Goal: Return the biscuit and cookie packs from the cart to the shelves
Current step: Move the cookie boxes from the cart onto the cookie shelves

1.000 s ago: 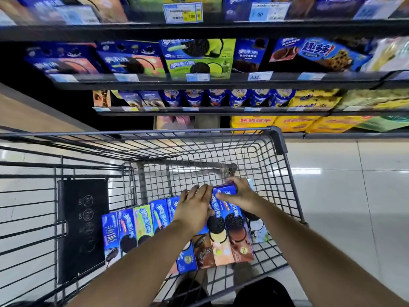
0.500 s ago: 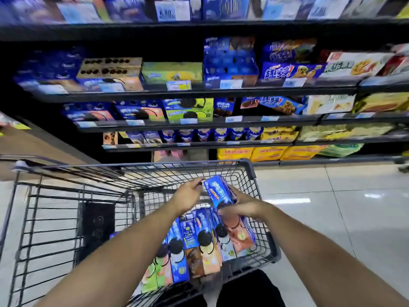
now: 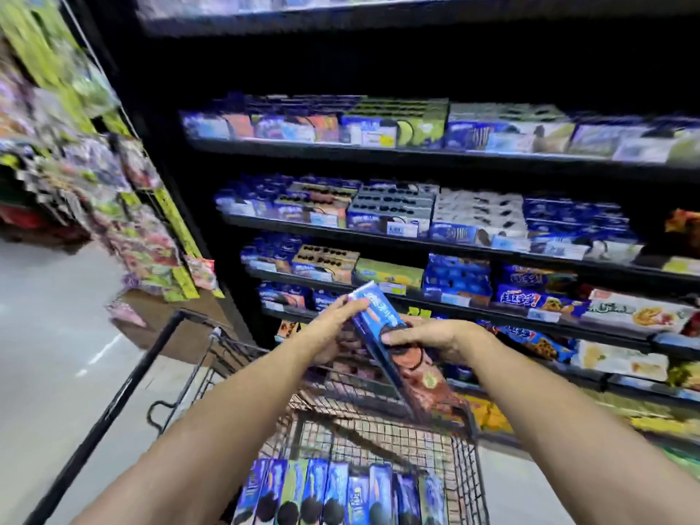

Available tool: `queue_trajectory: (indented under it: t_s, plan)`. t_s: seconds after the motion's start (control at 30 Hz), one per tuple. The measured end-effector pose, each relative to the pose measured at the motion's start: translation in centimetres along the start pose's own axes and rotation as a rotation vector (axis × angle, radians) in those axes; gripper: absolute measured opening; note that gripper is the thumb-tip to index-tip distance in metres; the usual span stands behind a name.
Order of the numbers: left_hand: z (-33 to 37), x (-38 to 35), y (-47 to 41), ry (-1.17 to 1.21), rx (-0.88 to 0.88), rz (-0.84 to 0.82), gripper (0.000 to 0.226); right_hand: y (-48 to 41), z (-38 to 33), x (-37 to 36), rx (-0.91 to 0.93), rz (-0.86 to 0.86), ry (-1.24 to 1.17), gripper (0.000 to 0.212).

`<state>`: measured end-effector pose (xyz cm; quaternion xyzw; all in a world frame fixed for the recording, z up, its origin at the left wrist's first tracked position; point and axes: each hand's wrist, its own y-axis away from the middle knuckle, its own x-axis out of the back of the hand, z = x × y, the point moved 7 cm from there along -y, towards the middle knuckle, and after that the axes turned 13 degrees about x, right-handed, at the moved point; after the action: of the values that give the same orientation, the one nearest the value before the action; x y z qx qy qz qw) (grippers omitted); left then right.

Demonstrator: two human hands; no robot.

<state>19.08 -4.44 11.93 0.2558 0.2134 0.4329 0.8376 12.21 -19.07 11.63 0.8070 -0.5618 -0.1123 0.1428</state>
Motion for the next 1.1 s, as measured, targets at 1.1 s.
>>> queue_trajectory:
  t_s: [1.1]
  plan:
    - [3.6,32.6,-0.3,-0.156,-0.184,0.237,0.018,-16.3,-5.9,-9.8,0.214,0.568,0.006,0.056]
